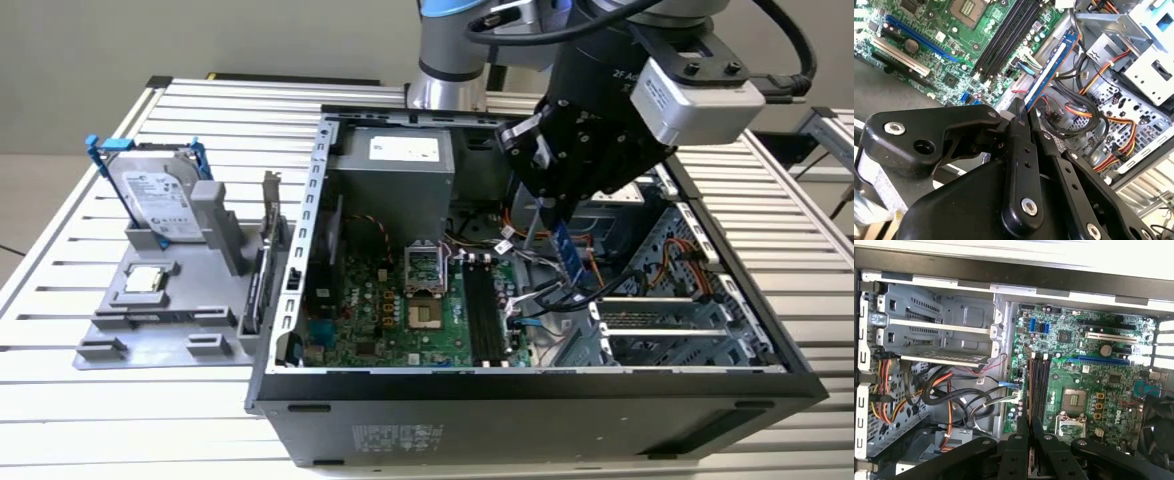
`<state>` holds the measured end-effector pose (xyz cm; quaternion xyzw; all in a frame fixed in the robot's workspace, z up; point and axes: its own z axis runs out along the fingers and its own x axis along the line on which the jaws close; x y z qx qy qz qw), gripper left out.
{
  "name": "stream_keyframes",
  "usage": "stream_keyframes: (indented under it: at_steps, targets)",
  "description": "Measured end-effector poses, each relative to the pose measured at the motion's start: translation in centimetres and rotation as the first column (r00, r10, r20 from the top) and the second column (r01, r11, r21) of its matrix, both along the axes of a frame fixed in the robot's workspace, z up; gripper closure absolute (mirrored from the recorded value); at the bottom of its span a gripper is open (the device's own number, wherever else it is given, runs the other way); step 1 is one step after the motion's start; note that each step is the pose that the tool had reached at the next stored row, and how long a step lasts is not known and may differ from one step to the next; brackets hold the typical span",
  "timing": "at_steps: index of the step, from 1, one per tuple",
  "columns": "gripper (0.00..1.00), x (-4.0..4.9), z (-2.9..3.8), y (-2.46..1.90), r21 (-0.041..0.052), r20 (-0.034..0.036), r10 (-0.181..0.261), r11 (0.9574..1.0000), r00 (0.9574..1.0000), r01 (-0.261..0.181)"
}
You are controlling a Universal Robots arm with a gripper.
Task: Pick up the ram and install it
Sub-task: 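Insert the ram into the slot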
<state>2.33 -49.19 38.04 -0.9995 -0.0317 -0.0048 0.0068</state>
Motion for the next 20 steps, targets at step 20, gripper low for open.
stream_keyframes:
  at_steps: [20]
  targets:
    - [1.0, 0.0, 0.0, 0.0, 0.0, 0.0, -0.09, 0.9959, 0.9959, 0.09]
